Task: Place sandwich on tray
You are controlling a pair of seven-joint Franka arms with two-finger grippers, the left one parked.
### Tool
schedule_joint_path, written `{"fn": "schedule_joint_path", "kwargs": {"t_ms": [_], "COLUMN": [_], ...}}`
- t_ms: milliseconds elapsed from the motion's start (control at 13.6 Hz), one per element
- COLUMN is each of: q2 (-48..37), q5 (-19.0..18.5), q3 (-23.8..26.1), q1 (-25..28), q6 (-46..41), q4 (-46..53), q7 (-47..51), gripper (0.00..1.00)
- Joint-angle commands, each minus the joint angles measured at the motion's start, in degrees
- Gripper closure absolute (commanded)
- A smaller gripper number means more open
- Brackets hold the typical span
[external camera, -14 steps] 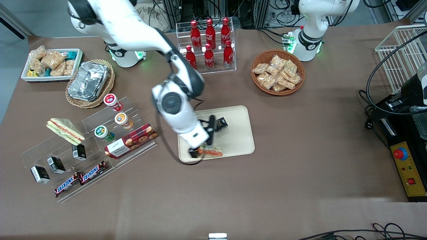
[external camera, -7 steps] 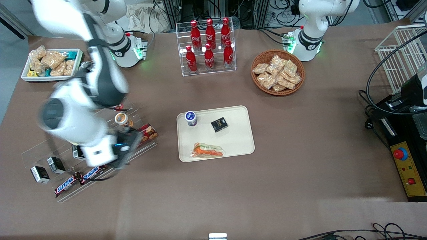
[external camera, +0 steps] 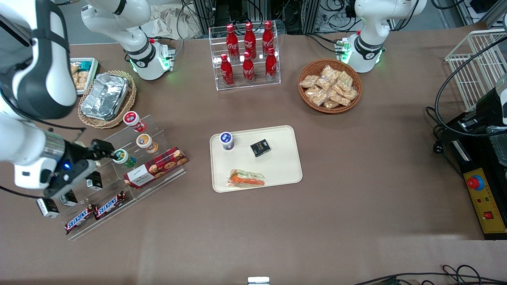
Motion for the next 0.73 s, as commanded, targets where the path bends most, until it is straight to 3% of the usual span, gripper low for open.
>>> {"fn": "schedule_joint_path", "kwargs": {"t_ms": [0, 147, 367, 660], "q2": [-8.2, -10.4, -11.3, -11.9], "q5": [-3.0, -3.7, -9.4, -9.5], "q3": [1.3, 1.3, 1.3, 1.5], "q1": [-3.8, -5.7, -5.9, -5.9], "q6": [-3.0, -4.4, -5.6, -7.9], "q4": [-5.8, -5.7, -4.1, -3.9], "q7": [1.7, 3.0, 6.0, 16.3], "gripper": [0.00, 0.00, 0.00, 0.00]}}
